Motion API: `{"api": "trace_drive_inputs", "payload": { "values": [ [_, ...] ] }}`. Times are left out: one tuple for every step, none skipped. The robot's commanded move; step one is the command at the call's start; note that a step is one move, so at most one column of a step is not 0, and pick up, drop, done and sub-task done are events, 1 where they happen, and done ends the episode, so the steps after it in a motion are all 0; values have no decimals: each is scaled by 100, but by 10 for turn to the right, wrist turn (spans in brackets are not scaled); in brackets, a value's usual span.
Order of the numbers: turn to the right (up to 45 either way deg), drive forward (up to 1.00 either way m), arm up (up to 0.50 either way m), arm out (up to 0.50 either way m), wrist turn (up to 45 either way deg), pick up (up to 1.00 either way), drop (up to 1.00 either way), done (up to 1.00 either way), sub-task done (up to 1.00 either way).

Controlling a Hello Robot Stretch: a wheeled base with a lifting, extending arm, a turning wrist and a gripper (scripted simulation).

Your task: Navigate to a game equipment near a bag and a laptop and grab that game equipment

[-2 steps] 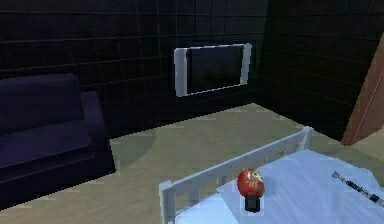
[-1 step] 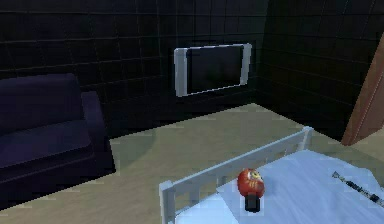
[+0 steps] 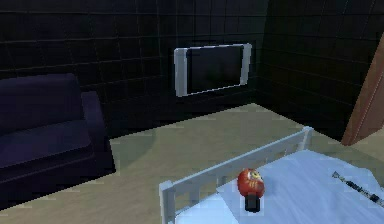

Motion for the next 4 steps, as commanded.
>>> {"api": "trace_drive_inputs", "payload": {
  "values": [
    [0, 0, 0, 0, 450, 0, 0, 0, 0],
    [0, 0, 0, 0, 240, 0, 0, 0, 0],
    [0, 0, -30, 0, 0, 0, 0, 0, 0],
    [0, 0, 0, 0, 0, 100, 0, 0, 0]
  ]
}}
